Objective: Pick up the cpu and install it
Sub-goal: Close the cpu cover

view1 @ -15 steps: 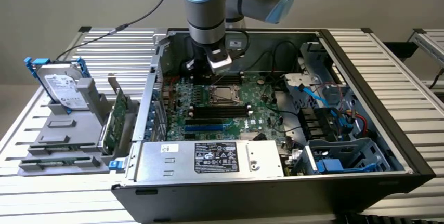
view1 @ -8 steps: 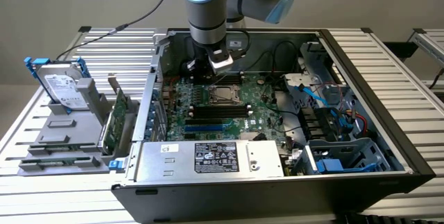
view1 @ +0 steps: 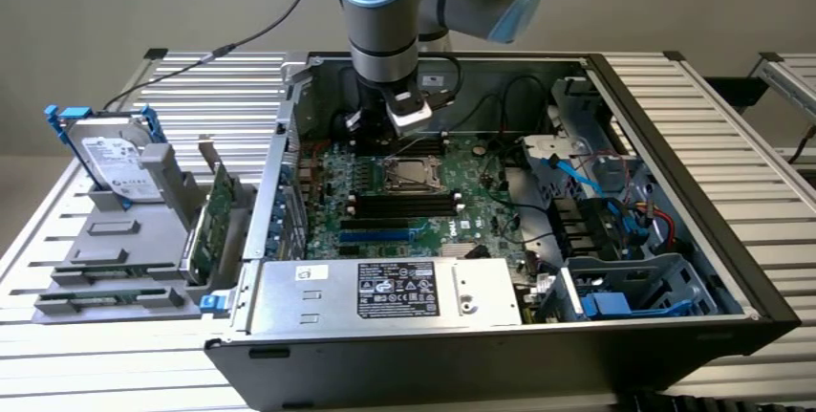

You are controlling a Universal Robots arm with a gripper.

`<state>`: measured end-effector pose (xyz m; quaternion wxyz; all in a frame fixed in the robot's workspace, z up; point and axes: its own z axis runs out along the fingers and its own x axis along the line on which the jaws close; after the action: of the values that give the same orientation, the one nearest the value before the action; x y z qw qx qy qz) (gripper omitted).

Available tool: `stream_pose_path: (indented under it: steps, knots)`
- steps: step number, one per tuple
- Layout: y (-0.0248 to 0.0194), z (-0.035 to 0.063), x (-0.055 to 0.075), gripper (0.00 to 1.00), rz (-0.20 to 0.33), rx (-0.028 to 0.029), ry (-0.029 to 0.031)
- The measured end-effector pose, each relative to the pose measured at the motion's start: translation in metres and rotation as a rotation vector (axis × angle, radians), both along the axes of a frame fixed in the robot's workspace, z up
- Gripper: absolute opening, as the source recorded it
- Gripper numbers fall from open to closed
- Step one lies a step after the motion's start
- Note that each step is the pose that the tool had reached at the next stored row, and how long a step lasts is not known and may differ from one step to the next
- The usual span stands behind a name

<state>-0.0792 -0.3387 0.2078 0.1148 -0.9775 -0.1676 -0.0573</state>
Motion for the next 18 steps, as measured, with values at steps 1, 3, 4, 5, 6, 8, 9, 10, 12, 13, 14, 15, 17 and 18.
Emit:
stream_pose_path:
  steps: [1, 3, 4, 5, 6, 8, 9, 10, 12, 13, 14, 15, 17, 18]
  knots:
    - [0.0000, -0.0001, 0.0003, 0.11, 0.002, 0.0000, 0.0000]
    - [0.0000, -0.0004, 0.0009, 0.11, 0.007, -0.0001, 0.0000]
    - [0.0000, -0.0006, 0.0012, 0.11, 0.009, 0.0000, -0.0001]
    - [0.0000, -0.0007, 0.0014, 0.11, 0.012, 0.0000, -0.0001]
    - [0.0000, -0.0009, 0.0017, 0.11, 0.014, -0.0001, -0.0001]
    - [0.0000, -0.0012, 0.0023, 0.11, 0.019, 0.0000, -0.0001]
    - [0.0000, -0.0013, 0.0027, 0.11, 0.021, 0.0000, -0.0001]
    - [0.0000, -0.0015, 0.0030, 0.11, 0.024, 0.0000, -0.0001]
    - [0.0000, -0.0017, 0.0039, 0.11, 0.028, 0.0001, -0.0001]
    - [0.0000, -0.0018, 0.0043, 0.11, 0.029, 0.0001, -0.0001]
    - [0.0000, -0.0020, 0.0049, 0.11, 0.030, 0.0001, -0.0001]
    - [0.0000, -0.0022, 0.0054, 0.11, 0.031, 0.0001, -0.0002]
    - [0.0000, -0.0026, 0.0061, 0.11, 0.032, 0.0001, -0.0003]
    - [0.0000, -0.0028, 0.0063, 0.11, 0.033, 0.0001, -0.0004]
